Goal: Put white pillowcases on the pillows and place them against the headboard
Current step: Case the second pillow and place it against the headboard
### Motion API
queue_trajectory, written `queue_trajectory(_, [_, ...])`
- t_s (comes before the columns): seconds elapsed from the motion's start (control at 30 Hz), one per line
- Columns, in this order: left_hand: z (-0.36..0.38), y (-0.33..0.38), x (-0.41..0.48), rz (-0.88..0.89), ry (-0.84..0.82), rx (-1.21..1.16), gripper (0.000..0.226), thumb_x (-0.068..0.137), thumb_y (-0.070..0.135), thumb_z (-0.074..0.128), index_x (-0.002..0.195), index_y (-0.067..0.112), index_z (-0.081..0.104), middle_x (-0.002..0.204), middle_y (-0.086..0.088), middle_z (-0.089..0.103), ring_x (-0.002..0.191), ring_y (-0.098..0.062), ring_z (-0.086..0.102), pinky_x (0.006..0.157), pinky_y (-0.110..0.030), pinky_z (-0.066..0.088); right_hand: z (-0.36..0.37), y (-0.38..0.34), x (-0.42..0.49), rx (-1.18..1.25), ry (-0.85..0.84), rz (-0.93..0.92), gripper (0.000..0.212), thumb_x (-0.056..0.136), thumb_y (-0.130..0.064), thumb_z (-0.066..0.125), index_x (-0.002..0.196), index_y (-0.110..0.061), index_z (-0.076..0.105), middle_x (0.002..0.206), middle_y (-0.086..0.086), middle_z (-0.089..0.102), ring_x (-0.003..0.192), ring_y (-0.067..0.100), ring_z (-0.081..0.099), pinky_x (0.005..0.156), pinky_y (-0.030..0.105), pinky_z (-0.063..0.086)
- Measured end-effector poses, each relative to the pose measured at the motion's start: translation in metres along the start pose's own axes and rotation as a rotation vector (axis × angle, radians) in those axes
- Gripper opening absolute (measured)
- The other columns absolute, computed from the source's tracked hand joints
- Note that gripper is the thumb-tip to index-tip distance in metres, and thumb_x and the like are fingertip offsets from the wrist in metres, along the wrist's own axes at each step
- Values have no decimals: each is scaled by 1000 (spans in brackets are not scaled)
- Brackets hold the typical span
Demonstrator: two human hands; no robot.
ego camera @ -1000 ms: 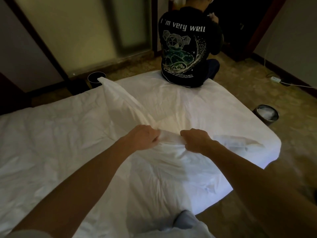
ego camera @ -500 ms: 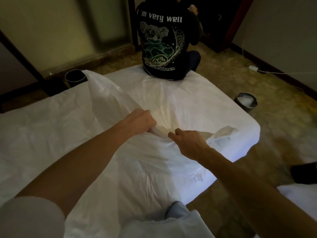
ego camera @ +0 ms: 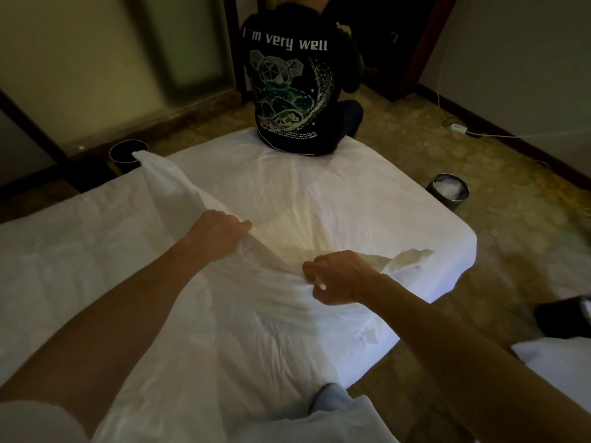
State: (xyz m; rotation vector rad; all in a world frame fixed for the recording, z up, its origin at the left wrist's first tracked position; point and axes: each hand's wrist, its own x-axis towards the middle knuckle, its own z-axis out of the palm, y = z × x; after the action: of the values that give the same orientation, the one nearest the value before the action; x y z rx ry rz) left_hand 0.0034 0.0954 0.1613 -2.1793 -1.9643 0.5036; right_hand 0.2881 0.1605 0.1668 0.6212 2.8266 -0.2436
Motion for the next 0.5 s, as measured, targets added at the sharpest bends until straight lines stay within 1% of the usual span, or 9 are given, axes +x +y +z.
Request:
queue_trajectory(0.03, [1,1,-4,-7,36,18,24,83,18,64,107,19,66,71,-3,68,60,-25,67,55,-30,46,-3,-3,4,55,0,29,16,89,-42,51,95,-28,57,84,-6,64,73,17,61,66,29,50])
queue_trajectory(0.07, [1,2,-8,-8,90,19,21,74,15,72,94,16,68,59,-2,61,47,-25,60,47,-28,43,-5,-6,8,124,36,62,22,90,-50,50,88,-29,58,79,-7,64,71,15,60,65,28,48])
queue_trajectory(0.1, [2,3,-12,0,155,12,22,65,12,77,83,14,66,52,-1,55,38,-23,54,43,-25,39,-6,-8,15,190,103,97,27,91,-53,50,83,-28,58,73,-8,62,66,13,59,63,28,47])
queue_trajectory(0.13, [0,3,-17,4,198,3,24,60,9,80,77,14,63,49,-1,51,35,-22,51,41,-23,36,-7,-10,23,236,171,128,29,92,-54,50,80,-28,57,70,-9,60,64,12,58,63,28,48])
queue_trajectory(0.2, [-1,6,-28,14,247,-20,25,59,8,79,76,15,62,51,0,50,35,-22,51,40,-22,33,-7,-13,42,254,207,165,29,91,-58,52,87,-29,57,77,-10,61,69,10,58,66,31,52])
queue_trajectory(0.23, [0,7,-33,18,265,-35,24,61,10,79,77,16,63,52,0,51,36,-22,52,40,-22,34,-5,-16,51,254,157,166,34,88,-62,53,96,-30,58,86,-9,62,77,11,59,71,33,53])
queue_trajectory(0.33, [11,9,-49,-7,266,-89,19,68,19,78,83,19,67,57,1,56,43,-22,57,42,-23,39,6,-27,75,243,-64,172,61,79,-70,59,126,-31,51,112,-4,60,97,16,58,82,38,52])
queue_trajectory(0.4, [25,10,-61,-27,245,-135,12,74,23,73,84,21,69,61,1,60,48,-22,60,46,-25,42,16,-35,86,202,-140,173,68,76,-71,62,131,-34,48,118,-3,59,100,17,58,85,38,51])
queue_trajectory(0.5, [52,9,-80,-73,192,-196,6,77,22,70,83,22,68,73,1,64,63,-22,64,52,-29,47,29,-45,94,141,-152,150,72,74,-69,64,134,-34,45,120,-1,58,103,20,58,86,38,50])
